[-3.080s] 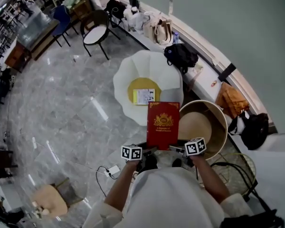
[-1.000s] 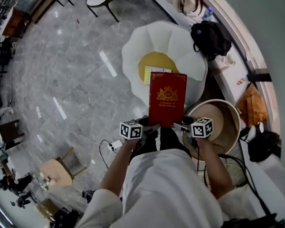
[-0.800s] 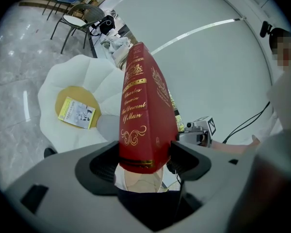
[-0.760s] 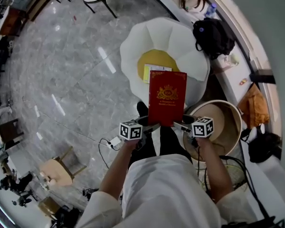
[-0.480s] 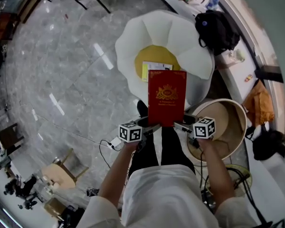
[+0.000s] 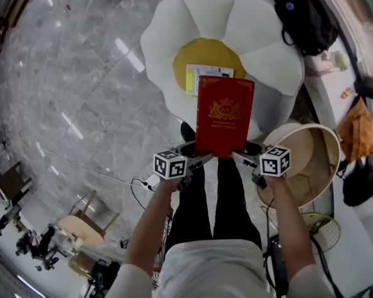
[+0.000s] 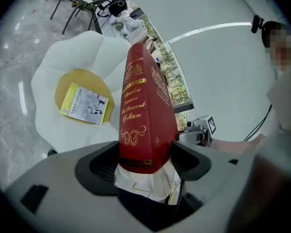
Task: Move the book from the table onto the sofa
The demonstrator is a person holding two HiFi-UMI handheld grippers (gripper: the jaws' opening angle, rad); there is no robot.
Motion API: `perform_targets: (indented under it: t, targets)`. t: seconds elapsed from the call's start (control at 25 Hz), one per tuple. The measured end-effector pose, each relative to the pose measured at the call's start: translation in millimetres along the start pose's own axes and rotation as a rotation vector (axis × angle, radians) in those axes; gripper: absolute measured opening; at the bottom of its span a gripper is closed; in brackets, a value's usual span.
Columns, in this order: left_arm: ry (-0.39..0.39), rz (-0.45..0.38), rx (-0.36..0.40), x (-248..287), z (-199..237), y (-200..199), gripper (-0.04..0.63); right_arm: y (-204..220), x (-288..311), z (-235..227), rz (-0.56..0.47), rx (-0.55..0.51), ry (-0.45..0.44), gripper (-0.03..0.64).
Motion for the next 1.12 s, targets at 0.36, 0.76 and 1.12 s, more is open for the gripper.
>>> perform_targets:
  t: [0.36,0.76,1.12]
  targets:
    - [-0.011,0.071,-0.008,36.1,80.1,-17.4,0.333,17.4,60.1,-61.3,0.011,0.061,0.014,0.307]
    - [0.0,0.113,-0.052,73.5,153.2,-34.9,0.333,38.7,109.6,-118.4,-0.086,0.19,0.048,0.308]
    - [0.013,0.194,-0.054,115.0,196.6,-47.4,0.333,50.8,131.0,-163.3,-0.087,0.244,0.108,0.307]
Point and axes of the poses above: the fingertips, and each gripper's own axes: x forward along the fingers, z to its left, y out of its underside, the point moved 6 cm from there along -x, backward along the fingers, and after that the axes turned 10 degrees about -x, right-handed, at the moved point
